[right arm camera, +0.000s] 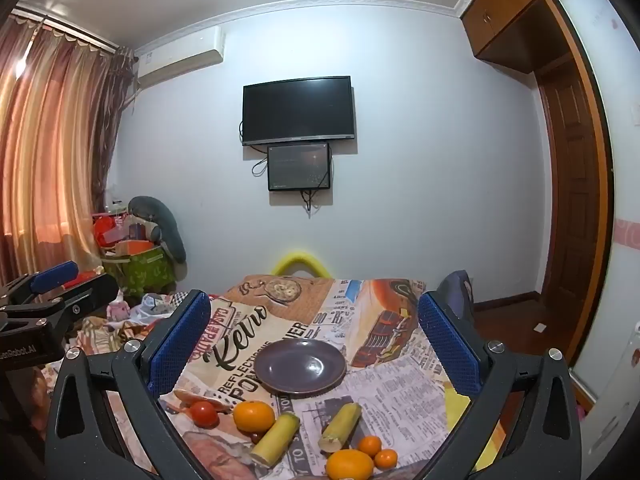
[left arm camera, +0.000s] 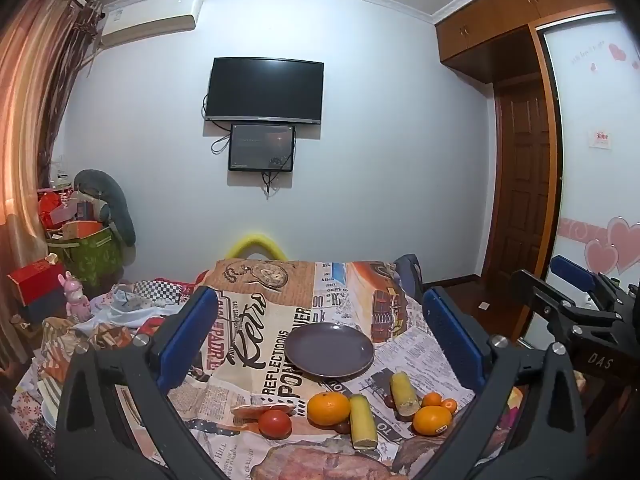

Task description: Organize fruits

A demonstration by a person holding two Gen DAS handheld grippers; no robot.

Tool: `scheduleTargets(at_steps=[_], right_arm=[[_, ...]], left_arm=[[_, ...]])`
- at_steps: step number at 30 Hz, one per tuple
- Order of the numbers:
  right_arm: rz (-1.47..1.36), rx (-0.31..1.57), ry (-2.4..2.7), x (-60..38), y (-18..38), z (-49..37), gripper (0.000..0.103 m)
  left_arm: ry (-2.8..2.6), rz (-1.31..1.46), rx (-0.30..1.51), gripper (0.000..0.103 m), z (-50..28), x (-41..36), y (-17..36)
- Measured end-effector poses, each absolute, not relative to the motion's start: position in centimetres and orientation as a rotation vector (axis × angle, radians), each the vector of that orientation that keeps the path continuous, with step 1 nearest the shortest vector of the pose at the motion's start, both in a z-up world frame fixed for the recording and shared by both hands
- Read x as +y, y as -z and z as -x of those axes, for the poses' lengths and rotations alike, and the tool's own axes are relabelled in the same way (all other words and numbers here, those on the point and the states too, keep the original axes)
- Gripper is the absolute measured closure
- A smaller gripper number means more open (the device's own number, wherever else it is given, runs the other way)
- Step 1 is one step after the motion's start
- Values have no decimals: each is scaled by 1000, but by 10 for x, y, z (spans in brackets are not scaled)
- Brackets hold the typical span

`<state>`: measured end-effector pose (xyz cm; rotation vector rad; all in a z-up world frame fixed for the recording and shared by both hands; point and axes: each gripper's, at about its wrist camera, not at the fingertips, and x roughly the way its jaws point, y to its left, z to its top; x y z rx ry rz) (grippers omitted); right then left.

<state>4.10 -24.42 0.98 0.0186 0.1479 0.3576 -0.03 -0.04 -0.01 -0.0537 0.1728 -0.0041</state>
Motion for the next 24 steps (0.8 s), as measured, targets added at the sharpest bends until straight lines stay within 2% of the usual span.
scheduleTargets(at_steps=[24], right_arm=[[-23, 140, -363, -245, -11, -40, 0]], left_arm=[[4, 48, 181, 0, 0, -8, -10]])
